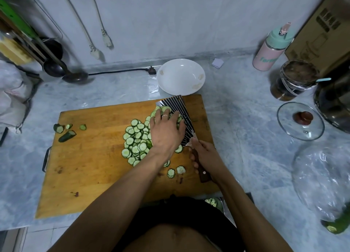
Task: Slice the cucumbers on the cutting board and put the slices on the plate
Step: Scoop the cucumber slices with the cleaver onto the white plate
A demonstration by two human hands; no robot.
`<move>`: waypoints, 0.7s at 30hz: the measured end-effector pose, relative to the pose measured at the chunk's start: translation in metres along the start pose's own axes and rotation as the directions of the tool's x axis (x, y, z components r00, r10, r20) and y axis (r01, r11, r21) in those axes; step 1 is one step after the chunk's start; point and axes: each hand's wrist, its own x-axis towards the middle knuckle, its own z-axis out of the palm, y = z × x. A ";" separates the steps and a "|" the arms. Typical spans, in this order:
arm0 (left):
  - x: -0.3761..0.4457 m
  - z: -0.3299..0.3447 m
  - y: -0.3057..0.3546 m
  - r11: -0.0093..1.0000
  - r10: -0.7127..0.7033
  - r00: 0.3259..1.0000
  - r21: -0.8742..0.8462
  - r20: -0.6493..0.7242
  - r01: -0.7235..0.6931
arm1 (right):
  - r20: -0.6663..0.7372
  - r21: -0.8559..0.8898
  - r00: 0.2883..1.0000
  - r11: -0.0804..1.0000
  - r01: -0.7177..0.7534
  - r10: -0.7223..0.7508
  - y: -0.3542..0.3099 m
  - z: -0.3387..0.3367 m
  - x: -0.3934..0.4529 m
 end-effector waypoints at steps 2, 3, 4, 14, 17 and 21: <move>0.007 -0.002 0.004 1.000 0.016 1.000 0.019 0.020 -0.017 | -0.012 0.006 1.000 1.000 0.005 -0.005 -0.005 -0.001 0.001; 0.012 -0.004 0.006 0.999 0.030 0.999 0.035 0.025 -0.030 | -0.022 0.012 1.000 1.000 0.006 -0.006 -0.009 -0.003 0.002; 0.018 -0.006 0.009 0.998 0.045 0.999 0.048 0.030 -0.047 | -0.036 0.016 0.999 1.000 0.008 -0.008 -0.013 -0.004 0.003; 0.122 -0.004 0.040 0.978 0.209 0.977 0.007 0.036 -0.209 | -0.190 0.128 0.980 0.991 -0.039 0.063 -0.066 -0.025 0.064; 0.160 0.006 0.046 0.963 0.269 0.963 -0.003 0.031 -0.269 | -0.241 0.178 0.969 0.984 -0.017 0.061 -0.077 -0.028 0.092; 0.197 0.020 0.047 0.933 0.360 0.933 -0.036 0.013 -0.359 | -0.313 0.208 0.948 0.978 0.011 0.055 -0.084 -0.028 0.122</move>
